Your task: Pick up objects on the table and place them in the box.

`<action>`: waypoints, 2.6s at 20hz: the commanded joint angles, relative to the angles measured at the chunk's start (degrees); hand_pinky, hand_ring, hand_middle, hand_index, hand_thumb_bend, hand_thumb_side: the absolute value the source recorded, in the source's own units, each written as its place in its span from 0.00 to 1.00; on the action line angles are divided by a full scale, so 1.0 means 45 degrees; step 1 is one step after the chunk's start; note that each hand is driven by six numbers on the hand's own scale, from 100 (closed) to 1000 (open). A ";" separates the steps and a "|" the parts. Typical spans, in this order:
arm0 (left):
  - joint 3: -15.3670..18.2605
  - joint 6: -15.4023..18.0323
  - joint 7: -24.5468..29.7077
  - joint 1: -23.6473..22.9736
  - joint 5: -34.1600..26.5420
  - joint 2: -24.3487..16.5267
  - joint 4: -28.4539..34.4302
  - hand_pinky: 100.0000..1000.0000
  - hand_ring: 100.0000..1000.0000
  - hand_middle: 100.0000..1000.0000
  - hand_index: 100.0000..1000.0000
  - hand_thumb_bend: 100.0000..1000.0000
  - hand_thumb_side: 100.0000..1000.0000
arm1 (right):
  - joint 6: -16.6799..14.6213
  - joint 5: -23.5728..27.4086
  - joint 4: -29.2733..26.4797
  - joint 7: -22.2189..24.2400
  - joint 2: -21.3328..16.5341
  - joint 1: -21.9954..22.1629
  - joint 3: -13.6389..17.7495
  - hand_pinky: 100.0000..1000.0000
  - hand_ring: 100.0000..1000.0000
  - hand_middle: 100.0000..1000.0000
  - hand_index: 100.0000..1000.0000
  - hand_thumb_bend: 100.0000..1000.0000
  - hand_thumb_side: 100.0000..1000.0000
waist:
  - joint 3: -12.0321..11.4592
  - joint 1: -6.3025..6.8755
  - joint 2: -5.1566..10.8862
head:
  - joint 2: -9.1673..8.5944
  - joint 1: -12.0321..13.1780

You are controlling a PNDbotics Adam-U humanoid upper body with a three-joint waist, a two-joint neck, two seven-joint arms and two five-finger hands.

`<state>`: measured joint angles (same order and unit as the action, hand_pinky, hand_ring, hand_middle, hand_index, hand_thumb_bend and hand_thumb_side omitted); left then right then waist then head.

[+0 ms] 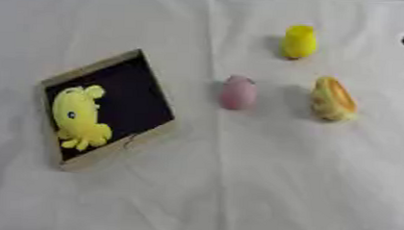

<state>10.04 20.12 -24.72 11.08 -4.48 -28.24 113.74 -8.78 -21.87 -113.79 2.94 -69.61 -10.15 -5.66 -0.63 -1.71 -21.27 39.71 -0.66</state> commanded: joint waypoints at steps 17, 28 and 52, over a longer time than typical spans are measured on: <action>-0.0063 -0.0036 0.0162 0.0082 -0.0157 -0.0379 0.0188 0.70 0.57 0.54 0.76 0.00 0.54 | 0.0390 0.0098 -0.0179 0.1448 -0.0610 -0.0978 -0.0639 0.89 0.90 0.83 0.90 0.06 0.08 | -0.0074 -0.0144 0.0252 | -0.0106 -0.0156; -0.0160 -0.0067 0.0284 0.0160 -0.0248 -0.0373 0.0188 0.70 0.57 0.54 0.76 0.00 0.54 | 0.2036 0.1415 -0.0179 0.2528 -0.0254 -0.2144 -0.1590 0.92 0.91 0.79 0.88 0.32 0.00 | -0.0223 -0.0192 0.0213 | -0.0080 -0.0288; -0.0242 -0.0069 0.0401 0.0340 -0.0348 -0.0313 0.0188 0.70 0.57 0.54 0.76 0.00 0.54 | 0.3633 0.1660 0.2569 0.4255 0.1717 -0.4442 -0.2989 0.94 0.92 0.81 0.88 0.14 0.20 | -0.0577 -0.0237 -0.0003 | -0.0116 -0.0538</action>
<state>8.70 19.78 -23.12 12.08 -5.96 -28.25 113.74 7.66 -14.12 -103.01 21.80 -60.92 -29.33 -19.54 -3.21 -2.19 -21.56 39.69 -3.05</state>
